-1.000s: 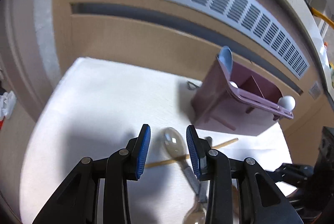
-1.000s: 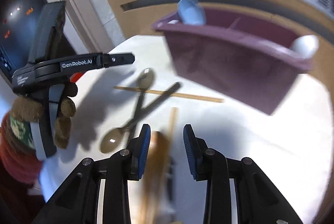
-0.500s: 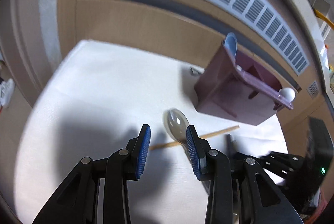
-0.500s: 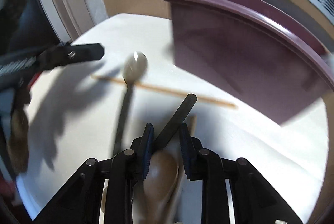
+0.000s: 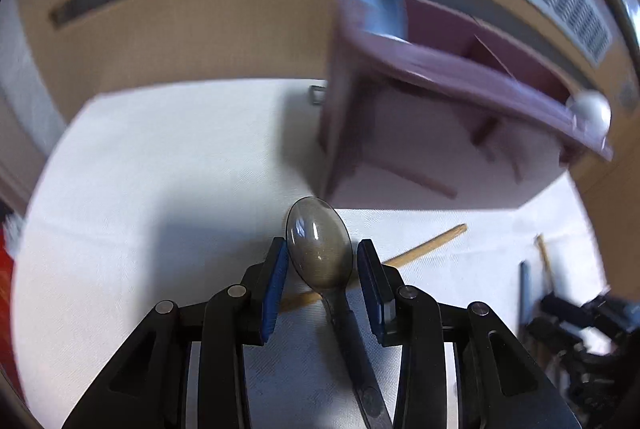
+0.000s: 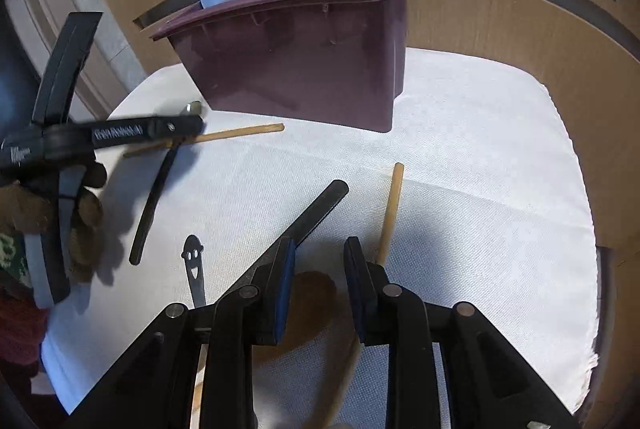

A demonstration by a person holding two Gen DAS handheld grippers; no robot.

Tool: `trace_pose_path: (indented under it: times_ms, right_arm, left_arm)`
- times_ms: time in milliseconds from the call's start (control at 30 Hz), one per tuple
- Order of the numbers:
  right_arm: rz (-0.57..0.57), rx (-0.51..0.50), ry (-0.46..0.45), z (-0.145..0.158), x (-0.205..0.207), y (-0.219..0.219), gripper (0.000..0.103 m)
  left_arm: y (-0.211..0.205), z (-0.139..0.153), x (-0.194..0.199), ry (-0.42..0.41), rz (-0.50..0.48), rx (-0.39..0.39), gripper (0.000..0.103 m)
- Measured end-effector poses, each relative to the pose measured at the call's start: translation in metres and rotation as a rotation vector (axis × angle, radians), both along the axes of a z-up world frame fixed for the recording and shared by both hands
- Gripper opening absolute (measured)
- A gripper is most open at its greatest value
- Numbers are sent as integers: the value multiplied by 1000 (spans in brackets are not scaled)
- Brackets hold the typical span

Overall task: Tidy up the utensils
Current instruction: 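Grasp the translucent brown spoon with the left tool while the right tool reaches the black utensil, then close the right tool on the black-handled utensil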

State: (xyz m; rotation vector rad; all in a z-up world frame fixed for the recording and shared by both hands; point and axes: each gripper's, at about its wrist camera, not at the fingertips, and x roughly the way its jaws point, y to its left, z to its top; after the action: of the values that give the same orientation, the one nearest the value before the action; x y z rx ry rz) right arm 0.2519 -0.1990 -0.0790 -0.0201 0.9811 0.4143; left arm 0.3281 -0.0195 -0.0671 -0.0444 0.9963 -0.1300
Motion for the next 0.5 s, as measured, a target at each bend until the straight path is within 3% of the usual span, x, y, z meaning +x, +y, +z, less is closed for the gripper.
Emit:
trace_pose_path:
  times_ms: [67, 200, 267, 500]
  right_arm:
    - [-14, -6, -5, 0, 1, 9, 31]
    - [-65, 30, 15, -3, 11, 26, 52]
    - [-87, 32, 26, -2, 10, 40, 57]
    - [-115, -42, 80, -2, 21, 55, 58]
  left_arm:
    - [-7, -2, -2, -13, -10, 50, 37]
    - [0, -1, -5, 5, -7, 16, 35]
    - [5, -1, -8, 2, -11, -7, 32]
    - [37, 7, -59, -31, -19, -84, 32]
